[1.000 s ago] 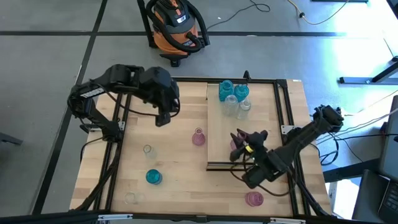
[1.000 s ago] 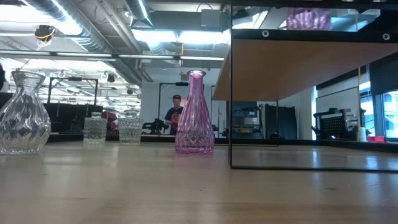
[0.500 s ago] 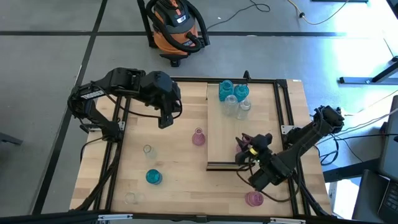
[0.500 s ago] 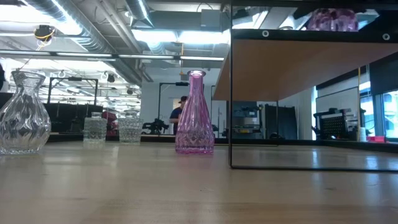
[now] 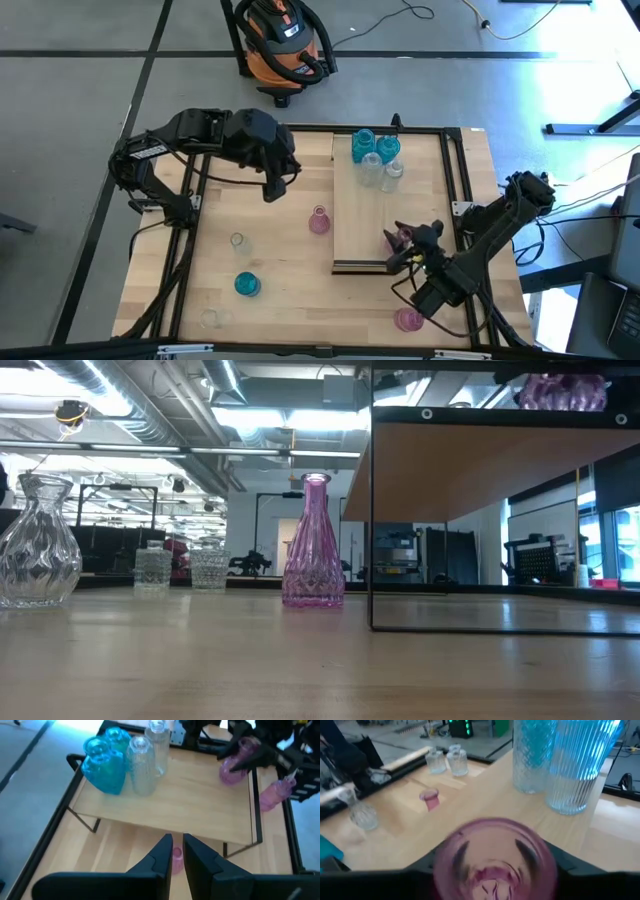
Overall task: Sort vases onto shelf
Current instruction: Put the pink vase on the shelf, then put the pink vase on the shelf aligned with the other pink vase
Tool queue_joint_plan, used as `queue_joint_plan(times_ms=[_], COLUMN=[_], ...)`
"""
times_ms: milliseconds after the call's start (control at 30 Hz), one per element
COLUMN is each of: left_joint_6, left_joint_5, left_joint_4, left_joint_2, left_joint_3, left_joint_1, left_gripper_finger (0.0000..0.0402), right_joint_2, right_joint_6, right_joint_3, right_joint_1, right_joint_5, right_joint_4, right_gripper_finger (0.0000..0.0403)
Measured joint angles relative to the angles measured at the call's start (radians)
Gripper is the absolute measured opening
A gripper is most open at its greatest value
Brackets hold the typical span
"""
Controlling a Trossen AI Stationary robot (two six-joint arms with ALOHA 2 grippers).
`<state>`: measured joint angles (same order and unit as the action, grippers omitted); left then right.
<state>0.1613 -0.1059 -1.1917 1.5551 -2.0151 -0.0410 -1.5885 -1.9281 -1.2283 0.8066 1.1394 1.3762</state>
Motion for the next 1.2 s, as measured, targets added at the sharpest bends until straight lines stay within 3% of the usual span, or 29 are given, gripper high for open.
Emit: queue_joint_plan(times_ms=[200,433,633,1000,1100,1200], left_joint_6=[0.022,0.047,0.050,0.066,0.072,0.072], left_joint_5=[-0.017,-0.032,-0.035,-0.040,-0.040,-0.039], left_joint_4=[0.036,0.036,0.036,0.037,0.037,0.037], left_joint_2=[0.000,0.000,0.000,0.000,0.000,0.000], left_joint_3=[0.000,0.000,0.000,0.000,0.000,0.000], left_joint_1=[-0.001,-0.001,-0.001,0.000,0.002,0.003], left_gripper_finger=[0.0037,0.0037,0.0037,0.0037,0.0037,0.0037], right_joint_2=[-0.001,-0.001,0.000,0.027,0.028,0.032], right_joint_6=[0.029,0.025,0.023,0.225,0.355,0.480], right_joint_3=[0.000,-0.011,-0.085,-0.349,-0.480,-0.616], right_joint_1=[-0.002,-0.002,-0.002,-0.001,0.029,0.075], right_joint_5=[0.012,0.029,0.077,0.162,0.108,-0.018], right_joint_4=[0.009,0.025,0.156,0.195,0.195,0.194], right_gripper_finger=[0.0224,0.0233,0.0234,0.0234,0.0234,0.0234])
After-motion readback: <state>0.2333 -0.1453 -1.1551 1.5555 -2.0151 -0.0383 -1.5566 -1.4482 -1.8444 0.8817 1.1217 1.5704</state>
